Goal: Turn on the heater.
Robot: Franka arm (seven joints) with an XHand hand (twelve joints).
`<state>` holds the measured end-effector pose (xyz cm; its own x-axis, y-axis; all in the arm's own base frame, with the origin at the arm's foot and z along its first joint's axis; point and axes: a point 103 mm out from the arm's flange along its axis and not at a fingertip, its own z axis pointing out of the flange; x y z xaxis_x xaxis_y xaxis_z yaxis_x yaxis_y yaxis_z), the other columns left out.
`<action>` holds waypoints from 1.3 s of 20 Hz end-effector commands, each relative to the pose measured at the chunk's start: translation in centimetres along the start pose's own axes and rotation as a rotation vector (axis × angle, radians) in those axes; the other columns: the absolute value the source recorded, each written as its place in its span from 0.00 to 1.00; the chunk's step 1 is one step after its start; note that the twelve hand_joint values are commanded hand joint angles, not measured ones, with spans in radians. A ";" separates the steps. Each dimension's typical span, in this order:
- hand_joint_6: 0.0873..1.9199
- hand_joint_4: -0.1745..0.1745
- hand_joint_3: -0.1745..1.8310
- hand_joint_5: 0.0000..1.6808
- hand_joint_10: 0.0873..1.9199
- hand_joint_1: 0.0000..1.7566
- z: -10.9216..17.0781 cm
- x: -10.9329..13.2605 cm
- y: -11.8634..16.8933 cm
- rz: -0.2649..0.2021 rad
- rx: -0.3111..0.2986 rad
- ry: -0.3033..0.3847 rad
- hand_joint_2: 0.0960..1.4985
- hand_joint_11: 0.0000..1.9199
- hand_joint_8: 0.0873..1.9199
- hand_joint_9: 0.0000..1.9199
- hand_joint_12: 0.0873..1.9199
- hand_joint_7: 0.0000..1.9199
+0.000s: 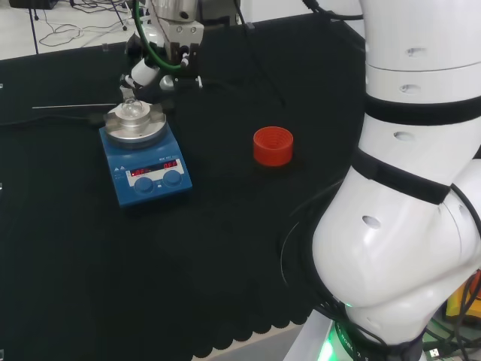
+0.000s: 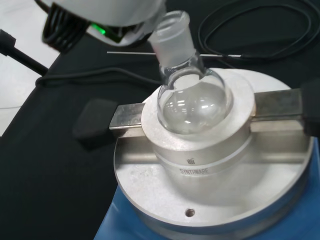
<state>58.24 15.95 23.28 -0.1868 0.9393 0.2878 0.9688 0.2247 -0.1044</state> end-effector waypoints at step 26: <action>0.29 0.30 0.42 0.35 0.29 0.53 -3.4 -0.4 -18.7 0.074 -0.025 -0.102 0.36 0.39 0.40 0.67 0.62 0.62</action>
<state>44.37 10.71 28.76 -0.1442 0.9620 0.2319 0.9849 0.1622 -0.0606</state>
